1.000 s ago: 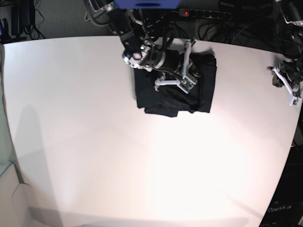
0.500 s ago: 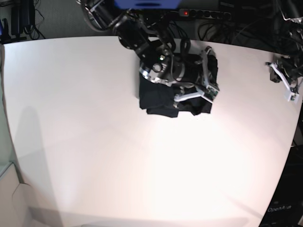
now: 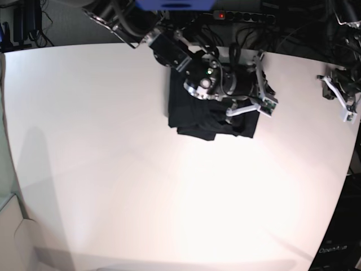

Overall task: Fold the T-shirt properly
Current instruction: 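Open the right gripper and withdraw it from the folded stack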

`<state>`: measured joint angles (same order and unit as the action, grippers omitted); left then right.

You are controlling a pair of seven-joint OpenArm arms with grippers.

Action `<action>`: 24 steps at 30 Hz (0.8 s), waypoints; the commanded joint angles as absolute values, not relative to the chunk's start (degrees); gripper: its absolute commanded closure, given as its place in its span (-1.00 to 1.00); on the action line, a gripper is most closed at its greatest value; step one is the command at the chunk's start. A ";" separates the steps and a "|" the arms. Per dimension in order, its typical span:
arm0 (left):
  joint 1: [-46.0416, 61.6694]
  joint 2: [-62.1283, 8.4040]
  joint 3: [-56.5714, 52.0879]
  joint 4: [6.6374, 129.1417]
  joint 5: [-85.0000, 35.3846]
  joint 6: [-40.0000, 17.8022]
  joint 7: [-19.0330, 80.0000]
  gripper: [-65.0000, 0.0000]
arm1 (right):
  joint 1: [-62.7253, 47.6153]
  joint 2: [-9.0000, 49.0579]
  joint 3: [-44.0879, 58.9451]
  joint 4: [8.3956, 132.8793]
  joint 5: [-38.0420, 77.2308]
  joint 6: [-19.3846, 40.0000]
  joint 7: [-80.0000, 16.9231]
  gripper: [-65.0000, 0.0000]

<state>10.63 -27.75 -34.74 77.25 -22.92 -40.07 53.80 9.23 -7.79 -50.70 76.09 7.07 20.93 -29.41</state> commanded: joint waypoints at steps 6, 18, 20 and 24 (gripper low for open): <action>10.07 -29.05 -35.12 78.20 -23.96 -40.00 53.14 0.89 | 11.21 -9.00 -50.42 77.49 7.96 20.70 -27.30 1.00; 10.15 -27.65 -31.69 78.20 -23.52 -40.00 53.58 0.89 | 20.97 -6.11 -44.79 81.71 0.40 20.97 -36.88 1.00; 10.15 -27.56 -31.52 78.20 -23.52 -40.00 53.58 0.89 | 22.29 -3.30 -43.03 81.89 0.13 21.05 -37.05 1.00; 10.15 -27.56 -31.43 78.20 -23.52 -40.00 53.67 0.89 | 22.81 2.77 -39.34 82.15 0.13 21.14 -36.53 1.00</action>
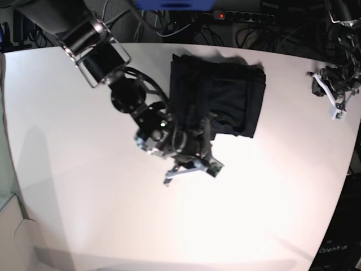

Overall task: Fold the T-shirt properly
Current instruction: 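Open the right gripper and withdraw it from the folded stack, then grasp the stack's sides with both grippers and square it up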

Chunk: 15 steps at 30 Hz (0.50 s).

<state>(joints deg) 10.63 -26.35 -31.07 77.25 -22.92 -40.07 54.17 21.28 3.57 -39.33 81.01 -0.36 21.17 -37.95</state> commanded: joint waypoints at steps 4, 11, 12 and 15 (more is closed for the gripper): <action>9.80 -27.65 -28.70 78.29 -23.52 -40.00 53.67 0.89 | 22.02 8.04 -36.26 81.80 0.22 21.14 -33.89 1.00; 9.89 -26.15 -17.19 87.34 -23.43 -40.00 53.67 0.89 | 15.69 11.82 -30.64 81.80 0.31 21.23 -29.76 1.00; 9.71 -25.36 -16.04 88.04 -23.43 -40.00 54.02 0.89 | 14.99 11.82 -30.37 81.71 0.31 21.23 -29.14 1.00; 8.13 -23.60 -13.49 89.89 -22.02 -40.00 57.19 0.89 | 12.62 11.82 -30.11 81.45 0.31 21.23 -28.00 1.00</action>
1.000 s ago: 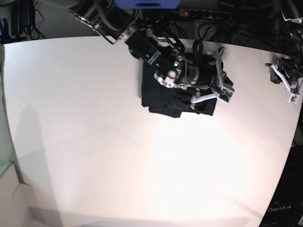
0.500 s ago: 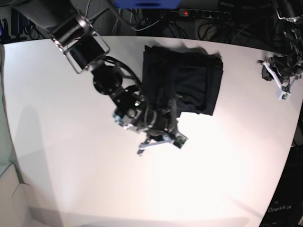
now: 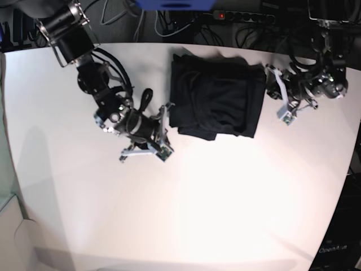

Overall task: Fold the T-shirt properly
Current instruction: 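Grasp the stack's sides with both grippers and square it up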

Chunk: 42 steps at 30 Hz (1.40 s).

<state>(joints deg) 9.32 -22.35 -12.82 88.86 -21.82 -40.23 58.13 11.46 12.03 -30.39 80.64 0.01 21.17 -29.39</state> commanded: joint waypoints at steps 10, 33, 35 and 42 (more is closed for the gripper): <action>6.73 -14.20 -10.95 89.89 -4.18 -40.00 60.09 0.89 | 6.46 9.80 -30.20 81.89 0.31 21.23 -27.56 1.00; -14.64 -4.00 -5.67 77.14 0.40 -40.00 62.20 0.89 | -6.55 10.07 -30.20 82.51 0.31 21.23 -27.56 1.00; -17.89 -4.44 -5.67 77.14 0.40 -40.00 66.15 0.89 | -7.16 10.15 -30.20 82.33 0.31 21.14 -27.56 1.00; -15.52 -12.35 -14.02 82.24 0.04 -40.00 71.60 0.89 | -6.90 11.47 -30.11 82.24 0.31 21.14 -27.56 1.00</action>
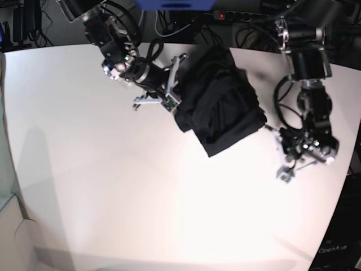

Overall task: Fold the T-shirt properly
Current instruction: 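Grasp the stack's sides with both grippers and square it up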

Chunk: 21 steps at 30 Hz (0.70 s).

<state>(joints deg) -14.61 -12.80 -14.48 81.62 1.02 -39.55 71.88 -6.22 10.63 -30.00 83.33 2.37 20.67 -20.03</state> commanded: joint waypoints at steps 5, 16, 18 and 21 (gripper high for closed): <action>-6.37 -16.13 -14.55 87.78 0.04 -40.00 71.87 0.89 | -6.46 11.65 -30.11 82.68 0.31 21.14 -27.47 1.00; 0.04 -9.45 -14.46 88.40 0.40 -40.00 68.70 0.89 | -5.93 11.74 -30.11 82.59 0.31 21.14 -27.47 1.00; -0.92 -8.04 -14.46 87.52 0.40 -40.00 66.95 0.89 | -6.99 11.74 -30.11 82.68 0.31 21.14 -27.47 1.00; -4.44 -6.20 -14.46 84.18 0.40 -40.00 66.15 0.89 | -7.78 11.74 -30.11 82.68 0.31 21.14 -27.47 1.00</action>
